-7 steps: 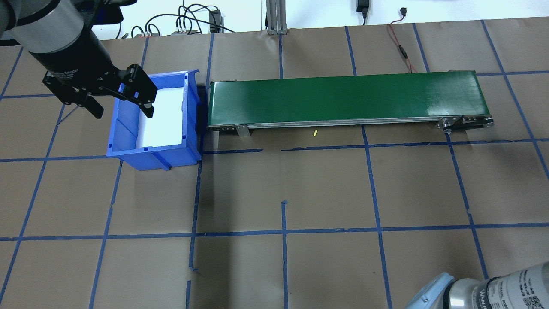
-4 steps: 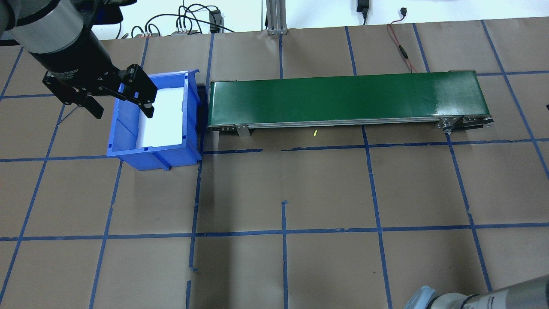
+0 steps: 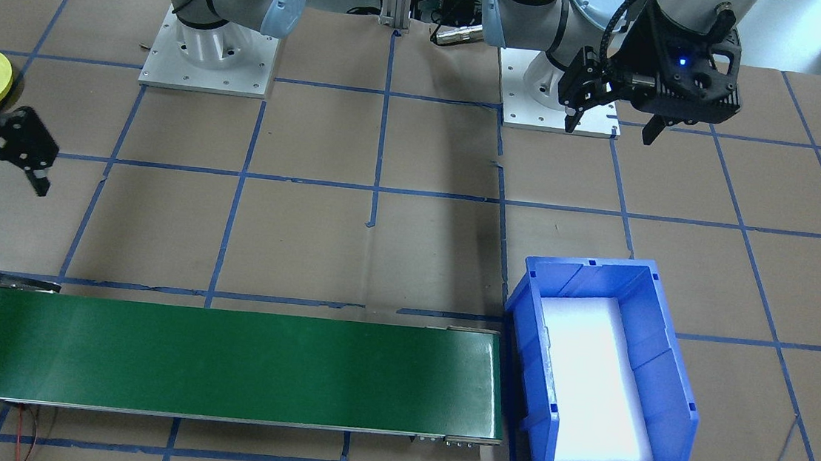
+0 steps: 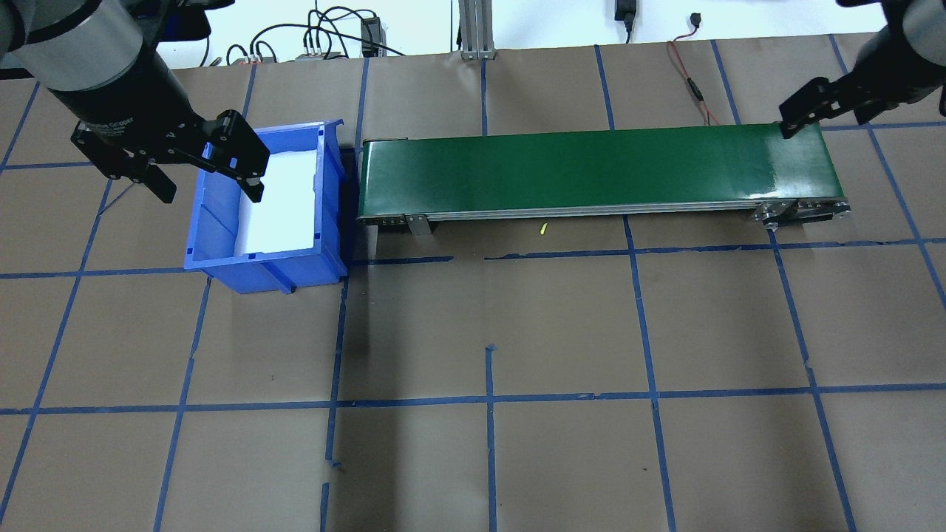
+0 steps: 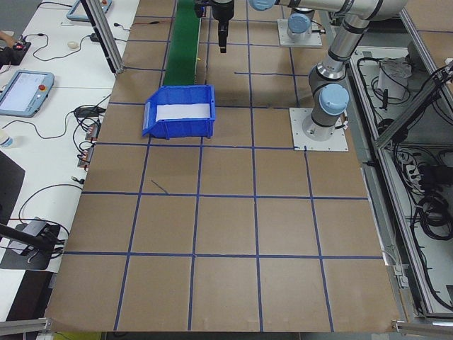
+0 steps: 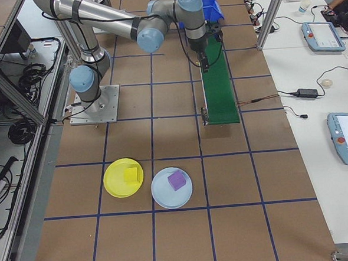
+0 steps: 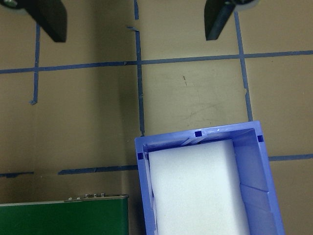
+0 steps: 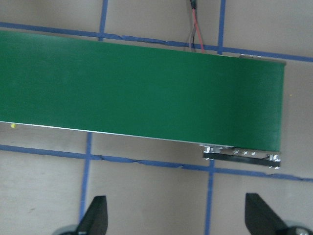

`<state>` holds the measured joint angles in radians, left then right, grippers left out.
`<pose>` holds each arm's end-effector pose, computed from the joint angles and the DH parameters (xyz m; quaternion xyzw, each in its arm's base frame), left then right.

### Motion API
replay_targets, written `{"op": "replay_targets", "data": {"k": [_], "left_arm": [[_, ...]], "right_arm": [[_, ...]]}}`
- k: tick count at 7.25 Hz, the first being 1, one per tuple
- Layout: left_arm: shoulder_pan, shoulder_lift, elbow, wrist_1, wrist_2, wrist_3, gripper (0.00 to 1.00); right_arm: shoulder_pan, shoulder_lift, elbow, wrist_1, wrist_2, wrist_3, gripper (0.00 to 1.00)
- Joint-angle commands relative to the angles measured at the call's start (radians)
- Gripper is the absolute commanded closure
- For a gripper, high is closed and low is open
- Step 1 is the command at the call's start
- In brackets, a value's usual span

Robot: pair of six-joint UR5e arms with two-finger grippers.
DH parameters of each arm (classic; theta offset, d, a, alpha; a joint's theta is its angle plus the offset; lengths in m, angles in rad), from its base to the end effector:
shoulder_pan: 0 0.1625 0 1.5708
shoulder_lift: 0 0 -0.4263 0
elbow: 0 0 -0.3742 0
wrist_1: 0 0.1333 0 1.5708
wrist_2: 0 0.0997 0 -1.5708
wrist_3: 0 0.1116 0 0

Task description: Move block left to right into plate

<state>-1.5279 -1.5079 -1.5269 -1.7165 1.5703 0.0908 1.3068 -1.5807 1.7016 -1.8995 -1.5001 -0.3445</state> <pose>-0.1143 -0.4459 0.5124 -0.0239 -0.9995 -0.0194 0.0015 0.0090 -0.5077 0.4553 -0.0437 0.9930 -0.1094 0.0025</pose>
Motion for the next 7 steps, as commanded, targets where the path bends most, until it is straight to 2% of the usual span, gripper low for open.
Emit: {"op": "replay_targets", "data": {"k": [1,2,3,4,7], "left_arm": [[0.000,0.000,0.001,0.000,0.002,0.001,0.00],[0.000,0.000,0.001,0.000,0.002,0.001,0.00],[0.000,0.000,0.001,0.000,0.002,0.001,0.00],[0.000,0.000,-0.001,0.000,0.002,0.001,0.00],[0.000,0.000,-0.001,0.003,-0.004,0.001,0.00]], "right_arm": [[0.222,-0.058,-0.014,0.111,-0.014,0.406,0.00],[0.285,-0.055,-0.014,0.109,-0.014,0.502,0.00],[0.326,-0.047,-0.004,0.109,-0.038,0.548,0.00],[0.338,-0.041,0.004,0.106,-0.064,0.550,0.00],[0.338,-0.039,0.029,0.099,-0.062,0.549,0.00]]}}
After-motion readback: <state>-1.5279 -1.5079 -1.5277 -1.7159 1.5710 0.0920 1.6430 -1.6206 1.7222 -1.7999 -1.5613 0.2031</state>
